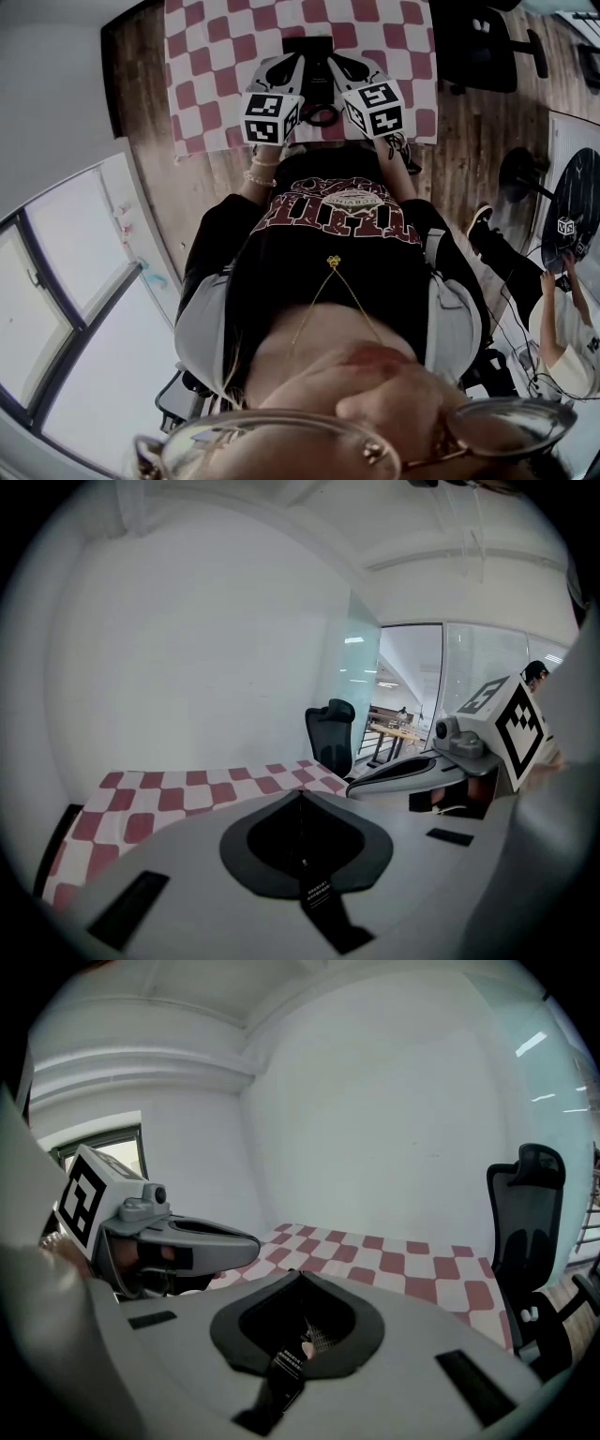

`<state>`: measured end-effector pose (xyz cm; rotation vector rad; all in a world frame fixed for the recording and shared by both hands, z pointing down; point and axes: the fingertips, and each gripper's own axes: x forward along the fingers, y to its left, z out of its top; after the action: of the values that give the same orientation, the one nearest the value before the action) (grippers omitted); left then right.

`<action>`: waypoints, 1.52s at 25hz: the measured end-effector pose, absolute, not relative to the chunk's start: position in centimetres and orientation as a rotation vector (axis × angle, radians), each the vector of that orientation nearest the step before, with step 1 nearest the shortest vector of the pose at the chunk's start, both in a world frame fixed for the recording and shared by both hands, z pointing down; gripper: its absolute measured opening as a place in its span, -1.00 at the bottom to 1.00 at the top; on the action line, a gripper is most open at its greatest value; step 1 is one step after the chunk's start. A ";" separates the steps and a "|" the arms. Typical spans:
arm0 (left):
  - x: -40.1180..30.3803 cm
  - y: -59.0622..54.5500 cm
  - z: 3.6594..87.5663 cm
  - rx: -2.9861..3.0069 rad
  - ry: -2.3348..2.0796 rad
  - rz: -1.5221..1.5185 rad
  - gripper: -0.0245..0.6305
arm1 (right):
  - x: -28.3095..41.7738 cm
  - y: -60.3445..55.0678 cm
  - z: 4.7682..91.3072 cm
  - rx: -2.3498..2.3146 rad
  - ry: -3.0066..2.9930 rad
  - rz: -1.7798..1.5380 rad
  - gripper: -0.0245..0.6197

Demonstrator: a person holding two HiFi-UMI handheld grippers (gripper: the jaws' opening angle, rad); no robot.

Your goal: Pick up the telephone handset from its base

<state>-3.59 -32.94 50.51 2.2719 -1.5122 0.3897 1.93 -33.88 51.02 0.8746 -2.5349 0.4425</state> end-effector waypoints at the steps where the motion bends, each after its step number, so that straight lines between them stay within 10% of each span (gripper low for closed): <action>1: -3.6 -32.9 50.8 2.267 -1.509 0.395 -0.89 | 1.9 -33.8 51.3 0.871 -2.530 0.446 -0.86; 38: -6.5 -30.7 61.6 2.067 -1.298 0.572 -0.89 | 0.6 -32.1 62.0 0.734 -2.261 0.538 -0.86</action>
<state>-6.48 -30.69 61.55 2.0666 -1.2978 0.5722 0.59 -32.06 62.04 0.7341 -2.2614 0.5385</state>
